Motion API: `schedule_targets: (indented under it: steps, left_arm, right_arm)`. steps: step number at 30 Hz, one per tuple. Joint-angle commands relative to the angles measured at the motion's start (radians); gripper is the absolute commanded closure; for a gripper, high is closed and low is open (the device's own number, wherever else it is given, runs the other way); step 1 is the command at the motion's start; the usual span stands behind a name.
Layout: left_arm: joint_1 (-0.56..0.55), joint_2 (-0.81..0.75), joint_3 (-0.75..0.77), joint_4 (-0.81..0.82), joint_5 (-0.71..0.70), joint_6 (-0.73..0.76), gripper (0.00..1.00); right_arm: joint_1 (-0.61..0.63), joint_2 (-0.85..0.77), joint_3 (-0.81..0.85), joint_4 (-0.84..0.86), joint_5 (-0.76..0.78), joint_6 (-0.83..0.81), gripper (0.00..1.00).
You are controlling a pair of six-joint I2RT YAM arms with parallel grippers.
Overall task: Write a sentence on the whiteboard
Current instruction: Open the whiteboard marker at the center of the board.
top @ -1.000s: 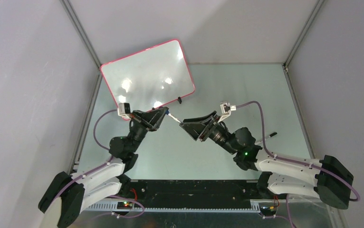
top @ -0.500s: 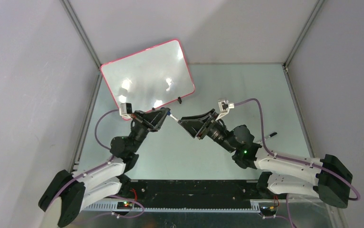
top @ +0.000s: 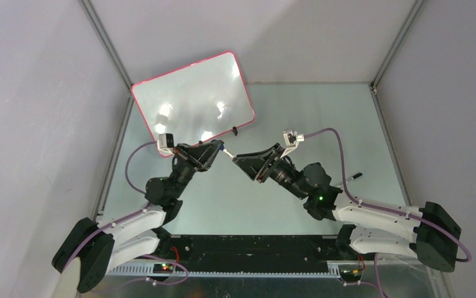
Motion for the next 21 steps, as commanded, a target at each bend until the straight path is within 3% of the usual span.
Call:
schedule_targets:
  steps: [1,7,10,21]
  left_arm:
    - [-0.01,-0.008,0.045,0.049,0.016,0.004,1.0]
    - [-0.012,-0.007,0.039,0.06,0.013,0.002,1.0]
    - [-0.012,-0.009,0.04,0.059,0.014,0.009,1.0]
    - [0.005,-0.067,0.026,-0.002,-0.058,0.082,1.0]
  right_arm:
    - [0.006,-0.014,0.038,-0.002,0.0,0.003,0.71]
    - [0.006,-0.014,0.039,0.0,0.001,0.006,0.86]
    - [0.006,-0.02,0.039,-0.013,0.009,0.015,1.0]
    - [0.007,-0.106,-0.025,-0.096,0.069,0.067,1.0]
